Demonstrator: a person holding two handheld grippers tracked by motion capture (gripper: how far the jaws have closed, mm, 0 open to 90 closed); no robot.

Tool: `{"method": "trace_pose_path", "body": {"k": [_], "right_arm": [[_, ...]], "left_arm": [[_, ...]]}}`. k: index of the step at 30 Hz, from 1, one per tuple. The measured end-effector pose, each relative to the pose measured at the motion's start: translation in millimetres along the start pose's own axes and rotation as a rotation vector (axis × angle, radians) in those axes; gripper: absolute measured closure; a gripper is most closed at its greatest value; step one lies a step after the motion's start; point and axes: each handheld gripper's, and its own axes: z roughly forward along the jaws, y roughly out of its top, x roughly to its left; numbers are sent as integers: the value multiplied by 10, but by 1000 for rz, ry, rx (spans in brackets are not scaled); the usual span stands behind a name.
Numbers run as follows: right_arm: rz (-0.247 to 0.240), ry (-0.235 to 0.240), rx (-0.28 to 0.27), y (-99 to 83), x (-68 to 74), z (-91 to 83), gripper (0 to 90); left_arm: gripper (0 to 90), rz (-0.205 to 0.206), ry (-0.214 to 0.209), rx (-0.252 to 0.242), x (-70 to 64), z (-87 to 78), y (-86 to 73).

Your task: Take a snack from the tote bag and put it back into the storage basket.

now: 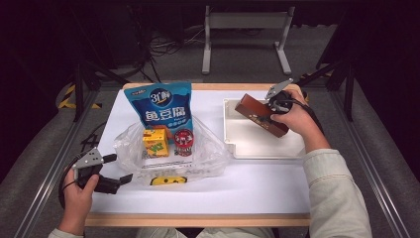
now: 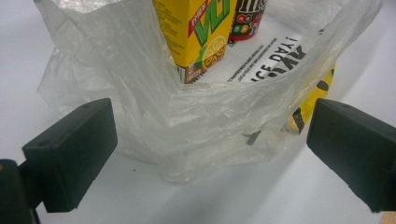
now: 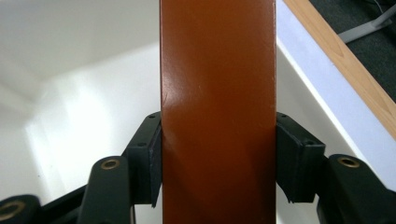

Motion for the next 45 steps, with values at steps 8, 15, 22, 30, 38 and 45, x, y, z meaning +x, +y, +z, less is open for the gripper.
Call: {"method": "trace_pose_path", "body": {"k": [8, 15, 22, 30, 38, 45], "right_arm": [[-12, -9, 56, -32, 4, 102, 426], [-11, -13, 55, -50, 3, 170, 422], [3, -25, 54, -71, 10, 242, 391], [27, -39, 43, -101, 13, 277, 343], [58, -60, -64, -89, 66, 98, 373], [119, -27, -123, -117, 135, -66, 606]], "left_arm": [[24, 0, -2, -1, 0, 0, -1], [24, 0, -10, -2, 6, 7, 0], [24, -4, -8, -7, 1, 7, 4], [24, 4, -9, -6, 8, 15, 9], [24, 3, -11, -7, 8, 17, 17], [24, 5, -11, -8, 9, 29, 28]]}}
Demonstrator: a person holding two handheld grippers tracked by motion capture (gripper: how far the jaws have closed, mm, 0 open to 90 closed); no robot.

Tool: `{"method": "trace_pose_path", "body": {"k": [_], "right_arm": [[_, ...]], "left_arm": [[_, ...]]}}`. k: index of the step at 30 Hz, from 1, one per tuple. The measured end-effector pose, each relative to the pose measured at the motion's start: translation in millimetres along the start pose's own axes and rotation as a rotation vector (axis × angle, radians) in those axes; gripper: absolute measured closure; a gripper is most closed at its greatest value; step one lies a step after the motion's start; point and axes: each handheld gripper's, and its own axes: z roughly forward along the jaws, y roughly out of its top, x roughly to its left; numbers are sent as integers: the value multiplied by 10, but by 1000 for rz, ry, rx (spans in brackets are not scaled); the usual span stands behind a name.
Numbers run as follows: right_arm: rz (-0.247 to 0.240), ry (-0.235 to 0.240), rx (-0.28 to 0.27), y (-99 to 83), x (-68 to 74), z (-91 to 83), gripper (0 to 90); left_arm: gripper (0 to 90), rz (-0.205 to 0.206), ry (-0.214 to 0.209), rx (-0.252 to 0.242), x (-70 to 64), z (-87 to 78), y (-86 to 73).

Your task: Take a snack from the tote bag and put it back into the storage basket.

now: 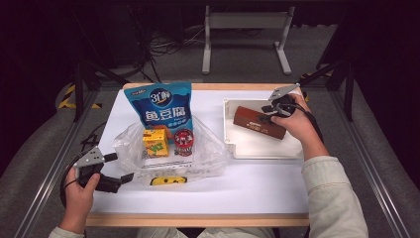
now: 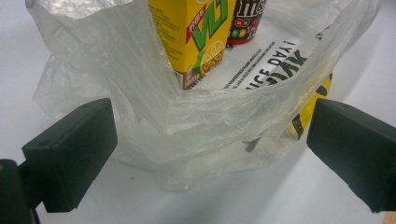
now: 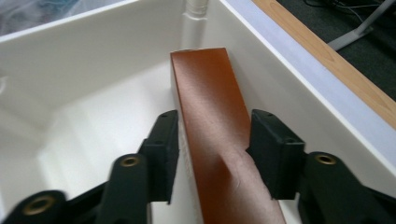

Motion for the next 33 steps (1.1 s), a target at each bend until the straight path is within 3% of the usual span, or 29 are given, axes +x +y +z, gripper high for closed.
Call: {"method": "trace_pose_path", "body": {"k": [2, 7, 17, 23, 33], "right_arm": [[16, 12, -21, -19, 22, -37, 659], [81, 23, -73, -106, 62, -125, 895], [163, 82, -30, -229, 92, -72, 900], [175, 36, 38, -279, 70, -9, 900], [182, -35, 69, -326, 2, 27, 900]], "left_arm": [[24, -1, -3, 0, 0, 1, 1], [24, -2, -2, 4, -4, 8, 2], [24, -8, -12, 9, -4, 25, -1], [24, 0, -12, 8, 4, 20, -4], [24, -3, -10, 7, -1, 6, -11]]}}
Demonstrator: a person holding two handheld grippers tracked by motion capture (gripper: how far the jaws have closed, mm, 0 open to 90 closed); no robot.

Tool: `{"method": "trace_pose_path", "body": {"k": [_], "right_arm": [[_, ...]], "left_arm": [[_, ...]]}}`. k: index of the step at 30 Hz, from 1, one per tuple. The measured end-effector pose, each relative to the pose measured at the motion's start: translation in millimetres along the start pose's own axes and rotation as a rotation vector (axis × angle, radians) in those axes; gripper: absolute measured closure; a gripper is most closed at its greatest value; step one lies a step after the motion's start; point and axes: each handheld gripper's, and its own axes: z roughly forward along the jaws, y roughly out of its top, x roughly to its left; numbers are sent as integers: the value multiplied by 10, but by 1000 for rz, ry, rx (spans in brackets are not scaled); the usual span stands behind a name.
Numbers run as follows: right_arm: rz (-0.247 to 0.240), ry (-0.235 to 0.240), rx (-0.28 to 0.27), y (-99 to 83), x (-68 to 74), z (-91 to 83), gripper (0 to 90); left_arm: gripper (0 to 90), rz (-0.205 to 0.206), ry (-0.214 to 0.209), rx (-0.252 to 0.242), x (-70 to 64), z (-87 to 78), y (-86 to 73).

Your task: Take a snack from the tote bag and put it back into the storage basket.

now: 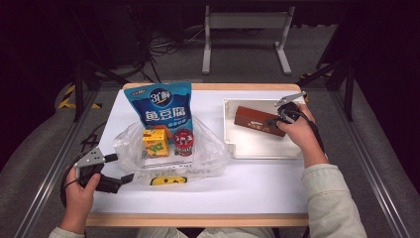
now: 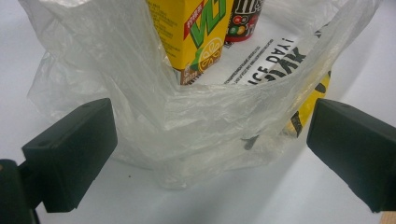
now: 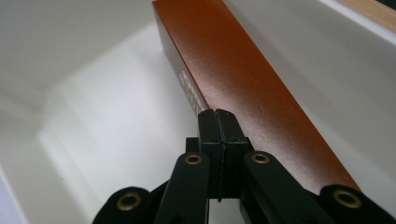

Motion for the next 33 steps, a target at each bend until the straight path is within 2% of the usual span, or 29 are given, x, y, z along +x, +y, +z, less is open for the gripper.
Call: {"method": "trace_pose_path", "body": {"k": [9, 14, 19, 23, 26, 30, 33], "right_arm": [[45, -98, 2, -1, -99, 36, 900], [53, -147, 4, 7, -137, 53, 900], [74, -144, -4, 11, -151, 53, 900], [78, -107, -30, 34, -113, 24, 887], [79, -98, -47, 57, -93, -2, 871], [72, -79, -92, 145, -27, -87, 807], [66, -52, -143, 222, 29, -153, 716]], "left_arm": [[24, 0, 0, 1, 2, 0, -2], [24, 4, 1, 0, 4, -2, -2], [24, 1, 3, -2, 7, -8, -6], [24, 3, 3, -2, 9, -8, -5], [24, 1, 5, -4, 8, -8, -4], [24, -3, 4, -10, 5, -7, 2], [24, 6, 4, -11, 11, -13, 12]]}}
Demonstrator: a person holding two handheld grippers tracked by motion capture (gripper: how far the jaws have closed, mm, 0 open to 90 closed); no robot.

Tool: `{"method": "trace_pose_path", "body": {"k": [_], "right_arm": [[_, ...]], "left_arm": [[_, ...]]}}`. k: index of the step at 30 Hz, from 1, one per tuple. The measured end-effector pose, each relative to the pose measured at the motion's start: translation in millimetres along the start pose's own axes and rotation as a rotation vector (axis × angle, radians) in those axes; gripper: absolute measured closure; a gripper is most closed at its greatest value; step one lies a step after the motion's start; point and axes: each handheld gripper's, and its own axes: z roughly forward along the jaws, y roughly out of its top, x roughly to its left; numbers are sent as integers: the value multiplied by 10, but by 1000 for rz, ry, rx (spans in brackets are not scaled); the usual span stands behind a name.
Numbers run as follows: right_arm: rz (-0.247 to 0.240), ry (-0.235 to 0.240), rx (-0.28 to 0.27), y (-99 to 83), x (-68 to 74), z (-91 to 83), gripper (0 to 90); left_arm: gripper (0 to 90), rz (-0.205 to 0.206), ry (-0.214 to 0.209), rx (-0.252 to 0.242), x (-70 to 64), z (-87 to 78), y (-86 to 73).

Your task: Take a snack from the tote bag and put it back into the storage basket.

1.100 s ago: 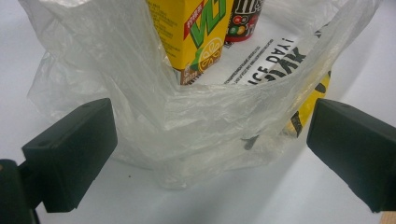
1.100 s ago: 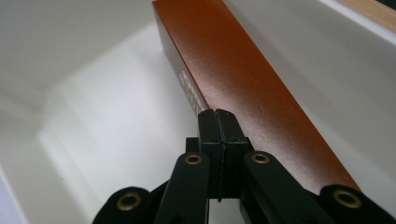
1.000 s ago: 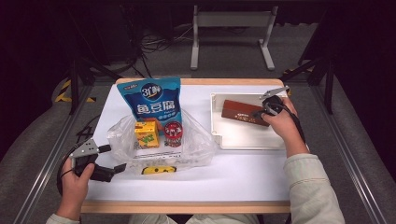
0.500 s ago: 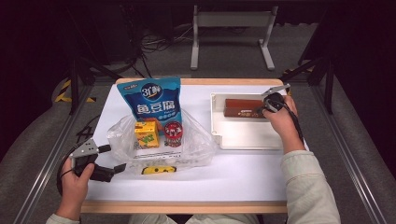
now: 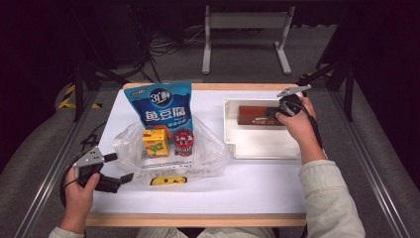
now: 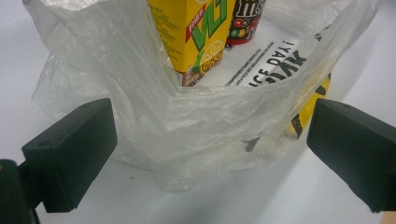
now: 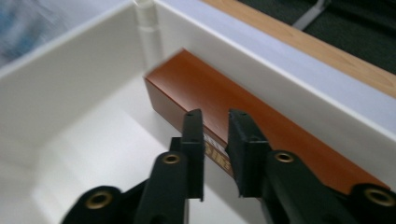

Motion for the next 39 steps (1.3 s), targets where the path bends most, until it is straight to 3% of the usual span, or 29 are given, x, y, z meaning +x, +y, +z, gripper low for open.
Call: {"method": "trace_pose_path", "body": {"k": [3, 7, 18, 23, 39], "right_arm": [[-16, 22, -43, 92, 84, -51, 596], [-34, 59, -83, 213, 197, -93, 508], [-134, 130, -135, 575, 565, -154, 410], [-157, 166, -167, 749, 710, -149, 319], [-248, 257, -197, 1124, 1107, 23, 280]], "left_arm": [[23, -9, 0, -3, -3, -3, 1], [22, -8, 3, -5, -2, -5, 5], [22, -7, 8, -11, -3, -19, 4], [22, -10, 6, -13, -5, -28, -2], [22, -8, 12, -19, -11, -62, -16]]}}
